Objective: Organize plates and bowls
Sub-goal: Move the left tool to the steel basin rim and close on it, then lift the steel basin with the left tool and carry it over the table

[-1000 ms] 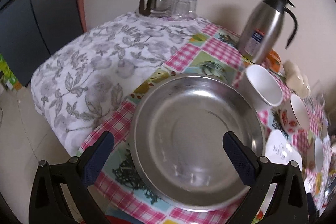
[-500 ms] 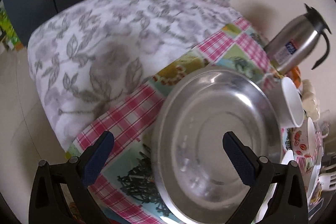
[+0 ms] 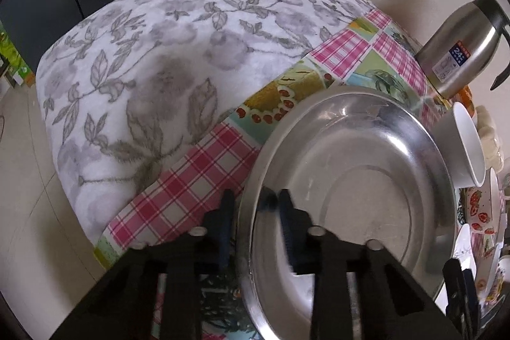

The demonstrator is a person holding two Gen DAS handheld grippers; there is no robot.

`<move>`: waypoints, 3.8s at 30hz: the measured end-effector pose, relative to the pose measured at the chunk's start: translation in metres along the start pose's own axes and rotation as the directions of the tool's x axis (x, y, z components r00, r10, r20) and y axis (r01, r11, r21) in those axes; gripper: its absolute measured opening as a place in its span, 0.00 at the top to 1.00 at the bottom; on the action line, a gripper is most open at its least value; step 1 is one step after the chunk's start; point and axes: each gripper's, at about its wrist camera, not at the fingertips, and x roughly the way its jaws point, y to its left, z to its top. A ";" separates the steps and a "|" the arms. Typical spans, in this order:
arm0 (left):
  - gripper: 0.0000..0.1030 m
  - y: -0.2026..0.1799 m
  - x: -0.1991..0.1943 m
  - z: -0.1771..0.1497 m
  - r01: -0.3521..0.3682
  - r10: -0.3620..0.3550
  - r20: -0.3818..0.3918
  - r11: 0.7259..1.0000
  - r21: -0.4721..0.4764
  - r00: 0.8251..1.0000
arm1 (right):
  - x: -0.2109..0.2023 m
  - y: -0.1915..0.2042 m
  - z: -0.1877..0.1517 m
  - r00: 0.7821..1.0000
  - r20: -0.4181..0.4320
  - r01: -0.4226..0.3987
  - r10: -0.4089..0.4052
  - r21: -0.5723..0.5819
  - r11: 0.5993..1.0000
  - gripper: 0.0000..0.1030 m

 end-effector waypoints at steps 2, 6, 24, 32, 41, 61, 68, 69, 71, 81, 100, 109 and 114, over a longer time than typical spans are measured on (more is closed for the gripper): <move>0.77 0.001 0.000 0.000 0.002 -0.002 0.002 1.000 -0.003 1.000 | 0.001 0.002 0.001 1.000 0.005 0.000 0.000 -0.002 1.000 0.30; 0.77 0.008 -0.003 -0.001 -0.024 0.024 0.001 1.000 -0.019 1.000 | 0.003 0.007 0.000 1.000 -0.002 -0.016 0.016 -0.007 1.000 0.39; 0.77 0.031 -0.006 0.001 -0.079 0.080 0.016 0.995 -0.056 0.997 | 0.017 0.056 -0.025 0.994 -0.082 -0.086 0.070 -0.197 0.977 0.71; 0.77 0.026 -0.012 0.001 -0.113 0.113 0.039 0.994 -0.002 0.993 | 0.013 0.052 -0.023 0.991 -0.081 -0.118 0.104 -0.181 0.976 0.72; 0.77 0.022 -0.027 0.001 -0.098 0.096 0.087 0.995 0.011 0.992 | -0.005 0.053 -0.016 0.993 -0.033 -0.116 0.111 -0.182 0.976 0.72; 0.77 -0.021 -0.080 -0.017 -0.005 -0.012 0.209 0.997 0.080 0.978 | -0.065 0.015 0.001 0.990 0.112 -0.068 0.088 -0.174 0.982 0.72; 0.77 -0.044 -0.087 -0.029 0.002 -0.031 0.218 0.991 0.131 0.975 | -0.076 -0.007 -0.001 0.991 0.121 -0.040 0.060 -0.159 0.986 0.72; 0.77 -0.047 -0.088 -0.031 0.003 -0.033 0.219 0.990 0.138 0.975 | -0.078 -0.012 -0.001 0.991 0.122 -0.041 0.060 -0.154 0.987 0.72; 0.77 -0.053 -0.089 -0.034 0.006 -0.039 0.217 0.989 0.150 0.975 | -0.081 -0.018 -0.001 0.991 0.123 -0.041 0.059 -0.146 0.988 0.72; 0.77 -0.089 -0.096 -0.054 0.024 -0.076 0.214 0.972 0.233 0.974 | -0.094 -0.054 -0.003 0.991 0.133 -0.008 0.024 -0.121 0.993 0.71; 0.77 -0.147 -0.099 -0.093 0.058 -0.134 0.175 0.924 0.379 0.975 | -0.111 -0.120 -0.018 0.992 0.120 0.044 -0.033 -0.088 0.995 0.71; 0.77 -0.175 -0.092 -0.114 0.091 -0.162 0.116 0.881 0.465 0.980 | -0.115 -0.157 -0.024 0.994 0.093 0.066 -0.064 -0.013 0.998 0.71; 0.77 -0.184 -0.087 -0.121 0.098 -0.162 0.086 0.859 0.503 0.983 | -0.111 -0.172 -0.026 0.995 0.065 0.071 -0.072 0.011 0.997 0.70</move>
